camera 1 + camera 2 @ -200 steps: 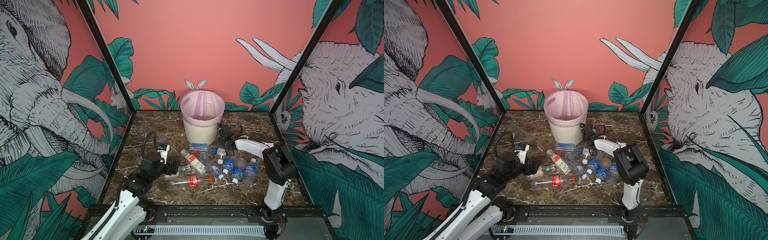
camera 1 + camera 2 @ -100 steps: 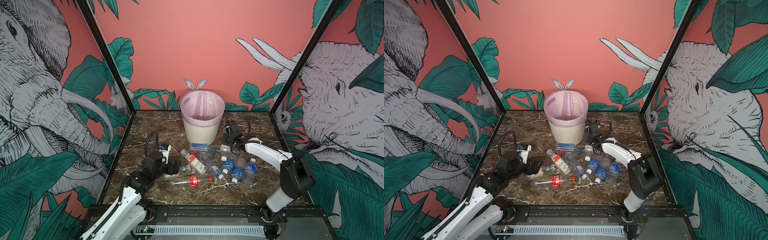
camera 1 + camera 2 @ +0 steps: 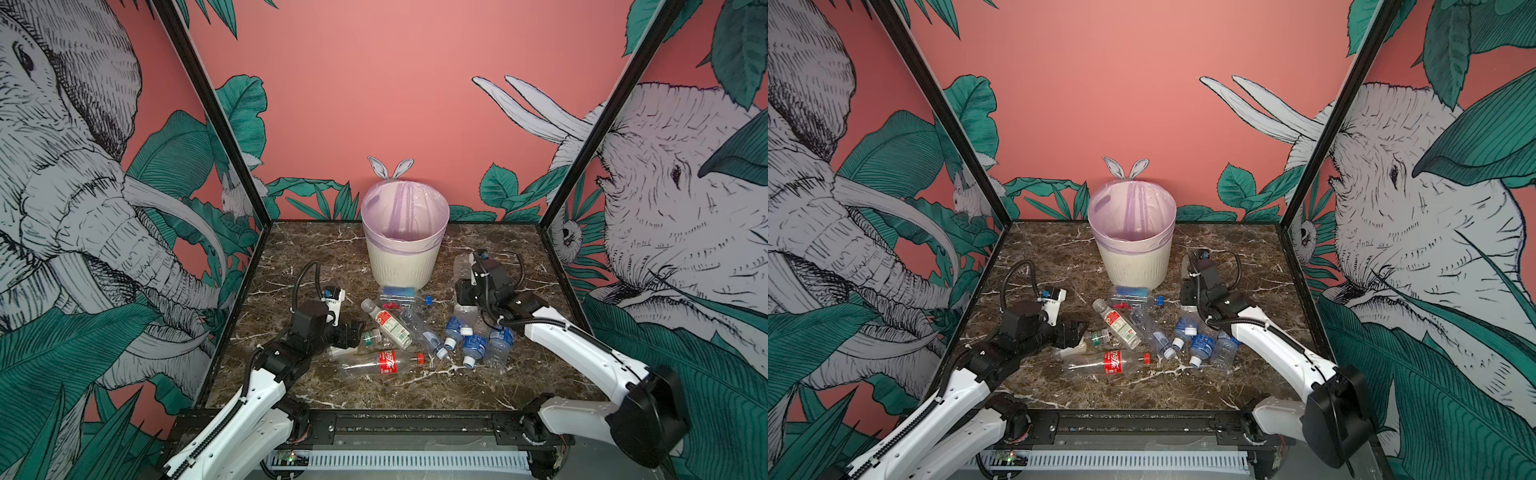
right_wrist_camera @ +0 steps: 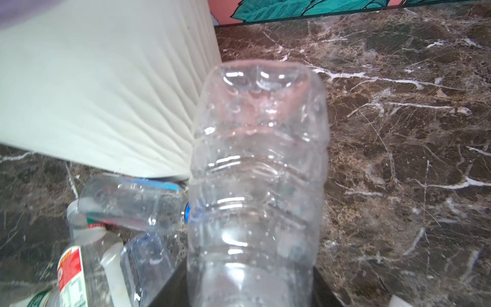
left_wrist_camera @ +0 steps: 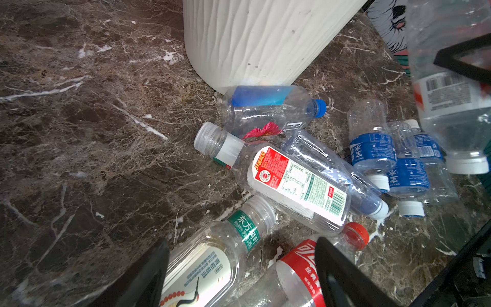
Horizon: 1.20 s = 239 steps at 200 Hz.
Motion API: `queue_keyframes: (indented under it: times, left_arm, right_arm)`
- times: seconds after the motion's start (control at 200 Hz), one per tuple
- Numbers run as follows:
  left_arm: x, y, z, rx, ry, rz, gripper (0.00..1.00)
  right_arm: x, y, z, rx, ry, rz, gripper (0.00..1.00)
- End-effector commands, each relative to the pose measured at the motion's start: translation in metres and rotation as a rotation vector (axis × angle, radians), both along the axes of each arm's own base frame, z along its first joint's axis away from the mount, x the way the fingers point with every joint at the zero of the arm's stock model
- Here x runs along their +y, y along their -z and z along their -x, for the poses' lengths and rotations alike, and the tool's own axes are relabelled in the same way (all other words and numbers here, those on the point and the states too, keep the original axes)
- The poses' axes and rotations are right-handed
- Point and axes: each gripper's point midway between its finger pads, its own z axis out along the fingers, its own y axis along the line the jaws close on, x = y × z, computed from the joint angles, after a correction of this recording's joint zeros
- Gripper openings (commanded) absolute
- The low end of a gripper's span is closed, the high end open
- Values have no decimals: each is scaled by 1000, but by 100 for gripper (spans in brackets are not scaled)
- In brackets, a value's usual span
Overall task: Throw the plastic bottles in the bin
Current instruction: 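Close the right gripper on the clear unlabeled bottle and lift it, then carry the clear bottle over the bin and open the right gripper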
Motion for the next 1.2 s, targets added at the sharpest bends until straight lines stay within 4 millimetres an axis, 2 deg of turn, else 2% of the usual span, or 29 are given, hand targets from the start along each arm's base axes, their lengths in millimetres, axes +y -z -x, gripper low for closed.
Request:
queue_keyframes:
  times: [0.0, 0.275, 0.415, 0.57, 0.695, 0.8, 0.805, 0.81, 0.83, 0.835, 0.845, 0.865, 0.88, 0.89, 0.93, 1.01, 1.065, 1.07, 1.135, 1.19]
  left_arm:
    - [-6, -4, -1, -5, 15, 29, 86]
    - [-15, -1, -2, 6, 45, 36, 85]
    - [-19, 2, -2, 12, 61, 28, 85]
    - [-23, 2, -4, 13, 66, 28, 85]
    - [-24, 1, -5, 9, 72, 25, 85]
    - [-25, 0, -5, 1, 76, 27, 85]
    - [-25, 0, -5, 1, 76, 27, 85]
    - [-25, 0, -5, 0, 76, 27, 85]
    - [-25, 0, -5, -1, 75, 27, 85]
    - [-25, 0, -5, 0, 74, 27, 85]
    - [-25, -1, -5, -3, 76, 27, 85]
    - [-25, 0, -5, -2, 76, 28, 85]
    - [-25, 0, -5, -2, 76, 28, 85]
    - [-25, 1, -4, -1, 75, 28, 85]
    - [-25, 1, -4, -3, 75, 30, 85]
    - [-23, 1, -3, -6, 65, 35, 85]
    - [-21, 1, -1, -11, 60, 38, 85]
    - [-21, 1, -1, -11, 60, 38, 85]
    - [-18, -1, 2, -15, 52, 41, 85]
    - [-16, -1, 5, -18, 47, 44, 85]
  right_arm:
    - [1, -16, 14, -75, -76, -2, 49]
    - [-8, -39, 55, -178, -172, -56, 49]
    - [-12, -59, 70, -252, -202, -87, 49]
    - [-17, -84, 74, -288, -186, -106, 50]
    - [-7, -123, 67, -328, -200, -143, 50]
    - [11, -174, 47, -373, -228, -178, 50]
    - [14, -169, 45, -359, -231, -171, 50]
    - [14, -182, 46, -382, -233, -183, 50]
    - [19, -191, 40, -388, -237, -190, 50]
    - [21, -187, 37, -374, -239, -183, 50]
    - [24, -190, 33, -372, -242, -183, 50]
    - [29, -203, 27, -385, -246, -193, 50]
    - [35, -205, 20, -376, -251, -191, 49]
    - [38, -218, 17, -392, -254, -199, 49]
    - [49, -240, 1, -408, -261, -205, 49]
    - [78, -268, -41, -405, -266, -206, 50]
    - [91, -284, -68, -412, -247, -197, 59]
    - [94, -280, -73, -401, -245, -190, 61]
    - [107, -282, -104, -384, -229, -169, 81]
    - [109, -283, -121, -377, -196, -145, 90]
